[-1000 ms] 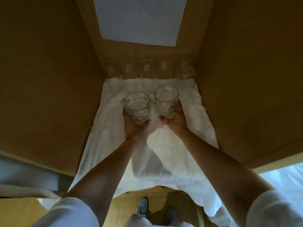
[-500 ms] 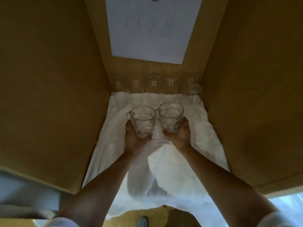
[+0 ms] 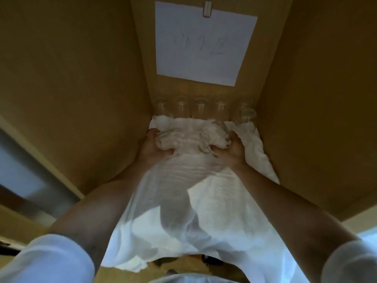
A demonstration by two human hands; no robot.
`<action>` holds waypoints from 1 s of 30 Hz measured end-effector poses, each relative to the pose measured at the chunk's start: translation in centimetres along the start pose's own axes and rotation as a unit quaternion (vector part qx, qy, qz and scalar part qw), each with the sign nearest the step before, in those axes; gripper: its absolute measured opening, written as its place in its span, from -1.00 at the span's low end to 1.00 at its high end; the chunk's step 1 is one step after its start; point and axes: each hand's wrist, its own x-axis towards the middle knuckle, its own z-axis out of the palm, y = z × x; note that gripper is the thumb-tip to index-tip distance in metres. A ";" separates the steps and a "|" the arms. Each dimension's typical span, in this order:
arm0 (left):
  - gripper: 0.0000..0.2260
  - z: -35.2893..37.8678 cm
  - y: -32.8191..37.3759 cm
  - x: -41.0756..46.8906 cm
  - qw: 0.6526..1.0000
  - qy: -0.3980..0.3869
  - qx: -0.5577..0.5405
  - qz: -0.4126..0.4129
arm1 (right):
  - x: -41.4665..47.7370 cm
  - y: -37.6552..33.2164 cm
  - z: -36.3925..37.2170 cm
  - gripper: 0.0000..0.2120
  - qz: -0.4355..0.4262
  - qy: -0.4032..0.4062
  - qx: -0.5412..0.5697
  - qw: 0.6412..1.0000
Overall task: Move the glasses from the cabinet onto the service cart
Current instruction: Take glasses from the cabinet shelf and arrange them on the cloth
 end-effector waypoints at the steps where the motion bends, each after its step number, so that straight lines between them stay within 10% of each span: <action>1: -0.36 -0.1 0.1 0.1 1.000 -0.001 0.005 0.008 | 0.5 0.3 0.3 0.02 -0.030 0.014 0.069 0.997; 7: -0.27 -1.1 0.8 0.9 0.987 -0.061 0.132 0.069 | 2.0 -0.3 -1.2 -0.17 0.007 0.083 0.076 0.994; 12: -0.13 -1.6 3.4 3.2 0.966 -0.111 0.198 0.124 | 2.5 -1.9 -1.0 0.05 0.032 0.078 0.065 0.994; 22: -0.30 1.4 0.4 2.9 0.997 0.033 0.018 0.071 | 4.0 -1.1 1.2 -0.01 -0.031 0.027 -0.011 0.999; 30: -0.05 4.3 -3.2 -0.9 0.990 0.092 -0.103 0.008 | 2.7 -1.4 2.1 0.00 -0.015 0.050 -0.055 0.997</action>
